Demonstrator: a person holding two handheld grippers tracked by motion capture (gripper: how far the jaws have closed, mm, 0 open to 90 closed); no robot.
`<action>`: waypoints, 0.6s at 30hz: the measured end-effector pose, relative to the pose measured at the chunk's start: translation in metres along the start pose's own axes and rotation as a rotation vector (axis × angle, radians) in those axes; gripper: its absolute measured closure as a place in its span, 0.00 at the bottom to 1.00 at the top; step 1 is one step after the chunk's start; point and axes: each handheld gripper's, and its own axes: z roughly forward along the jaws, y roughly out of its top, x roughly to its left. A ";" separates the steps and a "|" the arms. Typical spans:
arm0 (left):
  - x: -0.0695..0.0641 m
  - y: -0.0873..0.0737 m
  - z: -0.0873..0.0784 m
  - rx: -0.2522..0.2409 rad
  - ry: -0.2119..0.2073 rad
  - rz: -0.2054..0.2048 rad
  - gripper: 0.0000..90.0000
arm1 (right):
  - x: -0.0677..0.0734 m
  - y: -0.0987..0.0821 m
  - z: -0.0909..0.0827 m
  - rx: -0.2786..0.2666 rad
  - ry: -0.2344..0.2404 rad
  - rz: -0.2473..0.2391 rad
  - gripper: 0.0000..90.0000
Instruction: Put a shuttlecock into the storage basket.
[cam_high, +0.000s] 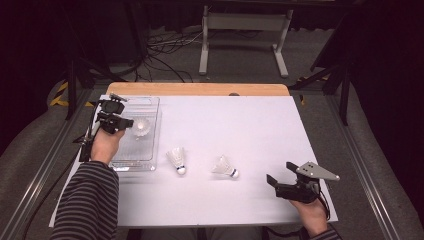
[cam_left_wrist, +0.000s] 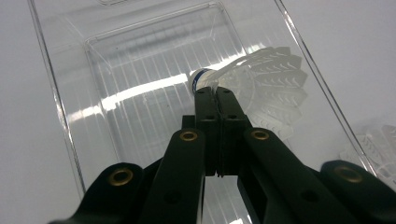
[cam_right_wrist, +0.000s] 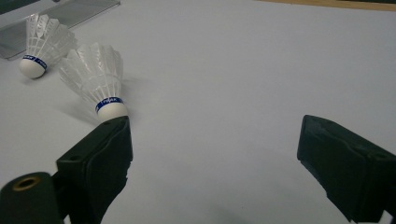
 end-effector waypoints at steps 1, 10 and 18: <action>0.000 0.000 0.001 -0.001 0.005 -0.002 1.00 | 0.000 0.000 0.000 0.000 0.000 0.000 0.12; 0.003 0.000 0.009 0.012 0.019 -0.013 1.00 | 0.000 0.000 0.000 0.001 0.002 0.003 0.12; 0.002 -0.002 0.015 0.023 0.017 -0.020 0.99 | 0.000 0.000 0.000 0.000 0.002 0.002 0.12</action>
